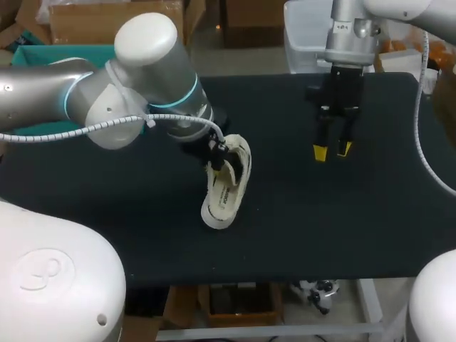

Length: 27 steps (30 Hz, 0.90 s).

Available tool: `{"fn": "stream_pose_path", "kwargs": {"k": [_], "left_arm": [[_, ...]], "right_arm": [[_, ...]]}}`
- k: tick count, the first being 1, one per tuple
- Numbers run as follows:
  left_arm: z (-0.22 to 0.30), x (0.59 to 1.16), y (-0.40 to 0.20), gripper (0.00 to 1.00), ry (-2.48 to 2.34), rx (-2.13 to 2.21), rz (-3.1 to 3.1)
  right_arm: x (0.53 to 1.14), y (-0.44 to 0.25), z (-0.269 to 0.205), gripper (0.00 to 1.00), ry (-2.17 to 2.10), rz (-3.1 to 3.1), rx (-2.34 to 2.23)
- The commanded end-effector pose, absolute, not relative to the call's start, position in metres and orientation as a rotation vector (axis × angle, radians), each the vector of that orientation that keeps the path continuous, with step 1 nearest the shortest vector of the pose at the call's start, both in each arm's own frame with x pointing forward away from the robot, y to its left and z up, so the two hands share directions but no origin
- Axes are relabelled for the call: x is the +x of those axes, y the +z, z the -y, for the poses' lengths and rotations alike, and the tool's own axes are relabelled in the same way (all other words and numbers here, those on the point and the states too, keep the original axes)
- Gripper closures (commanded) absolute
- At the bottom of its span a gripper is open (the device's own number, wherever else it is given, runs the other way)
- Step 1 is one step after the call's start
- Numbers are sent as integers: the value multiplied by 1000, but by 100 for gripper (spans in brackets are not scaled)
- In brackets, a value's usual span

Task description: Open the shoe tongue, take the insole out of the shoe, put the insole back into the shoe, and pack the shoe into the shoebox

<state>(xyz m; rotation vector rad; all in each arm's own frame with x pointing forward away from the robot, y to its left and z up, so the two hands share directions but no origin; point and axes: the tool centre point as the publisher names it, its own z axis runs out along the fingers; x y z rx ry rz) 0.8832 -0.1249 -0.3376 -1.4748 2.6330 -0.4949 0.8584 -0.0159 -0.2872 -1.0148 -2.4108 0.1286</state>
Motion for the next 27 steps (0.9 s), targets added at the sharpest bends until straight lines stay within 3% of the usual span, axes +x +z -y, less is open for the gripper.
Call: {"fn": "stream_pose_path", "kwargs": {"k": [1, 17, 27], "left_arm": [[117, 882, -325, 100, -531, -1381, -2712], [105, 906, -253, 100, -479, -629, -2938], [87, 928, -212, 100, -354, -434, -2925]], "right_arm": [[849, -288, 18, 0, -178, 2560, -1112], [841, -288, 14, 0, -140, 2680, -1003], [841, -288, 14, 0, -140, 2680, -1003]]}}
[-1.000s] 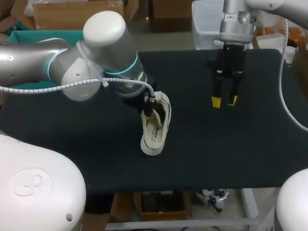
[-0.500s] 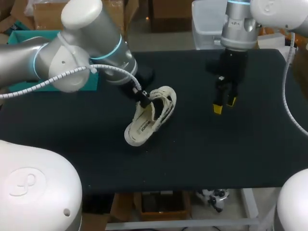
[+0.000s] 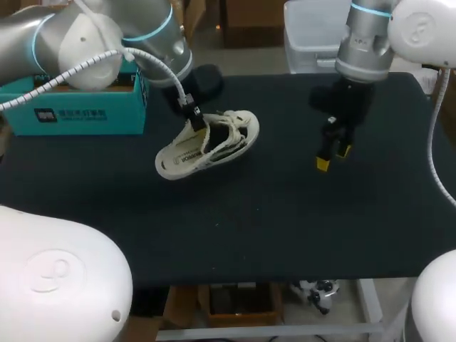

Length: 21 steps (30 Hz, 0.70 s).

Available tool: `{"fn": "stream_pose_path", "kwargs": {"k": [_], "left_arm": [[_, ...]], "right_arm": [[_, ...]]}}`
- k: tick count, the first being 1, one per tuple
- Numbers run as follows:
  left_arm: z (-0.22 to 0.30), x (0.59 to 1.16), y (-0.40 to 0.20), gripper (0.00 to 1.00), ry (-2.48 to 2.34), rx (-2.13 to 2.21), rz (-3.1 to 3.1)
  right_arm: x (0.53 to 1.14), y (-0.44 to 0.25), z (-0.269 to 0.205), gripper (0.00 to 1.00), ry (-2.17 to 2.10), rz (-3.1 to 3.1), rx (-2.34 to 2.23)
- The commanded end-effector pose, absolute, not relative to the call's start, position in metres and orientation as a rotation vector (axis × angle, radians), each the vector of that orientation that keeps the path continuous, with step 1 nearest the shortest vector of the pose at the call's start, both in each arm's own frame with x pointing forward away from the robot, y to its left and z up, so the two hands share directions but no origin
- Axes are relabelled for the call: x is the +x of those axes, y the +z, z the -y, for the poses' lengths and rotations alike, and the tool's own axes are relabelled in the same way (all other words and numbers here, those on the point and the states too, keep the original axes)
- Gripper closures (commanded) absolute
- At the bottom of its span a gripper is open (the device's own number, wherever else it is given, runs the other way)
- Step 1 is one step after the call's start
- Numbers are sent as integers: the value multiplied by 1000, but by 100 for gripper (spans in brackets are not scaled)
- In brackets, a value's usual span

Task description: Open the shoe tongue, take the insole out of the shoe, put the insole back into the shoe, and pack the shoe into the shoebox

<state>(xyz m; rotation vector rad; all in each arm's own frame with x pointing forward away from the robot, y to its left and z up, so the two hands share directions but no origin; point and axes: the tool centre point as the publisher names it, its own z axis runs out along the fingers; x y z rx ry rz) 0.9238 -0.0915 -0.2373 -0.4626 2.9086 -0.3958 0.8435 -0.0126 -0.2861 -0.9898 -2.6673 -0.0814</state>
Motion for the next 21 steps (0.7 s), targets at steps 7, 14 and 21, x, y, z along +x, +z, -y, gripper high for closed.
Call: {"fn": "stream_pose_path", "kwargs": {"k": [7, 14, 21], "left_arm": [[79, 939, -188, 100, -325, -220, -2926], [58, 956, -168, 100, -305, -6, -2908], [24, 984, -143, 100, -357, 28, -2874]], "right_arm": [[839, -287, 6, 0, -55, 2905, -816], [835, -284, 8, 0, -40, 3086, -704], [837, -286, 8, 0, -26, 3130, -623]]}}
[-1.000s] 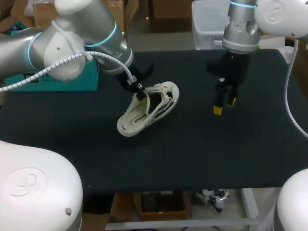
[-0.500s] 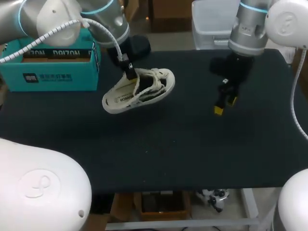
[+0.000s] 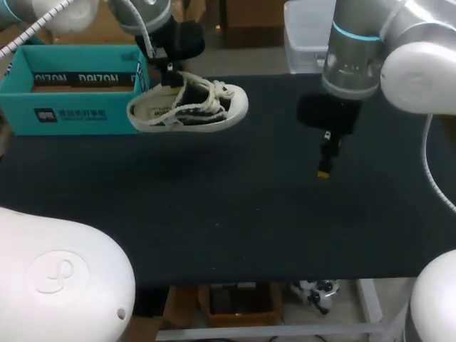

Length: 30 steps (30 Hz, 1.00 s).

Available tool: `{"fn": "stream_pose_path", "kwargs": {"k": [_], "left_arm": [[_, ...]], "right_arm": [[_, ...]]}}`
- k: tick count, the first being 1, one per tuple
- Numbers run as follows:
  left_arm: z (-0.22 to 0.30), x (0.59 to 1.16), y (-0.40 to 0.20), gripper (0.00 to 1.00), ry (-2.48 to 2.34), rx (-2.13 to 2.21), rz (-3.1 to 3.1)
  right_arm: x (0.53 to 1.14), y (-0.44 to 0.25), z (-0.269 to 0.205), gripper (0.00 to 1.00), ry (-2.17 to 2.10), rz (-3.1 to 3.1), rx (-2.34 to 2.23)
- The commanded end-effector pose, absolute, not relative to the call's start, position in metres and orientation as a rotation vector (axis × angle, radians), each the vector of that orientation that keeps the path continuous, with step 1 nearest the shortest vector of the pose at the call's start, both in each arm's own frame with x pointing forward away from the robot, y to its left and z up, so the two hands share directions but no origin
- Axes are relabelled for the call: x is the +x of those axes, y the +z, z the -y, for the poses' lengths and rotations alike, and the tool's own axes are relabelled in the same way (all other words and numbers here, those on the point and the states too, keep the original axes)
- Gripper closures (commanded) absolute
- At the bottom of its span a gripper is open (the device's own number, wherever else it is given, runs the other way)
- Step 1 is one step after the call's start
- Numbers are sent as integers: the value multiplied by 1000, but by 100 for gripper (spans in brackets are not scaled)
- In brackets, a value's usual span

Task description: Open the shoe tongue, take the insole out of the shoe, put the insole back into the shoe, and pack the shoe into the shoebox

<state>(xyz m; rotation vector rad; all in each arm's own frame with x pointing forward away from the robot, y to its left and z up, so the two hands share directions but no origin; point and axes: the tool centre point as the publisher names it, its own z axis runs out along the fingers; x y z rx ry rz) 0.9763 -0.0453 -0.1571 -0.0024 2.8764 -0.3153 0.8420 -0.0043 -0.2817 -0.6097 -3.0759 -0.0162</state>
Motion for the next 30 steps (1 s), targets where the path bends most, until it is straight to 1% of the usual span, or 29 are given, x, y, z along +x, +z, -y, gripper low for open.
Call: {"fn": "stream_pose_path", "kwargs": {"k": [1, 13, 17, 21, 30], "left_arm": [[19, 988, -140, 100, -357, 30, -2870], [-51, 1041, -107, 100, -313, 74, -2825], [-74, 1060, -105, 100, -287, 94, -2808], [-106, 1092, -105, 100, -287, 97, -2817], [-166, 1145, -121, 100, -289, 118, -2820]], "right_arm": [[837, -286, 8, 0, -26, 3130, -623], [837, -286, 8, 0, -26, 3130, -623], [837, -286, 8, 0, -26, 3130, -623], [837, -286, 8, 0, -26, 3130, -623], [837, -286, 8, 0, -26, 3130, -623]]}}
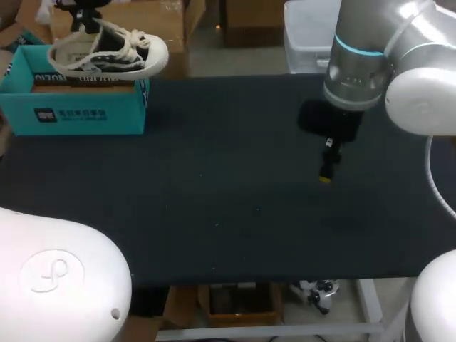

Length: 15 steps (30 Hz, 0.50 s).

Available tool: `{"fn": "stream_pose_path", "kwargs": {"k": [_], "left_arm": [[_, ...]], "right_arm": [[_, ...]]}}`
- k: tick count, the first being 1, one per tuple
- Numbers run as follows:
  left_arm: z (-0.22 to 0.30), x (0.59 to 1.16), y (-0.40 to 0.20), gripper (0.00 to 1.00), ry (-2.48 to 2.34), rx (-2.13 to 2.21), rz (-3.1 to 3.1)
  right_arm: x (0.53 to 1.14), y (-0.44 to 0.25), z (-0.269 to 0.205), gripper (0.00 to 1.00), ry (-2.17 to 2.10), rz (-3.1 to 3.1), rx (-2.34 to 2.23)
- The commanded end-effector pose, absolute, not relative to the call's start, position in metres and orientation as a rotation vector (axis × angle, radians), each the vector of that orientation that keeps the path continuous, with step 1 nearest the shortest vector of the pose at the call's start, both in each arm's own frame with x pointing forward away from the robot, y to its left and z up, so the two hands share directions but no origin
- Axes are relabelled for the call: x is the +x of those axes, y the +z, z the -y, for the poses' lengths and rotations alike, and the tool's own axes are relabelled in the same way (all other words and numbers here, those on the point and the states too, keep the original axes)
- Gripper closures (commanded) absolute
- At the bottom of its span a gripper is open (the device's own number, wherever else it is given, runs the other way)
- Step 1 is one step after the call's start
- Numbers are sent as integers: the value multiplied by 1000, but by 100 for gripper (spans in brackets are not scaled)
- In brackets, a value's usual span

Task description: Open the shoe tongue, take the insole out of the shoe, put the insole back into the shoe, and pack the shoe into the shoebox

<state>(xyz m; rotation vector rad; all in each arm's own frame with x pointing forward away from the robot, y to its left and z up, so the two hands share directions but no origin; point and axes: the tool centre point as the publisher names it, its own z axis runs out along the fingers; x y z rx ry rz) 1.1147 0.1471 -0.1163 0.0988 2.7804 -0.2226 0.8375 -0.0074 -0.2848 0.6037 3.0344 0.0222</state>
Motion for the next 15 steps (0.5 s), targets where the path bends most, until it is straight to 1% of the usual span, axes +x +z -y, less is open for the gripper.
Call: {"fn": "stream_pose_path", "kwargs": {"k": [1, 9, 15], "left_arm": [[-170, 1149, -123, 100, -289, 119, -2821], [-211, 1186, -140, 100, -304, 146, -2841], [-242, 1189, -156, 100, -305, 142, -2839]], "right_arm": [[837, -286, 8, 0, 25, -3032, 604], [837, -286, 8, 0, 25, -3032, 604], [837, -286, 8, 0, 25, -3032, 604]]}}
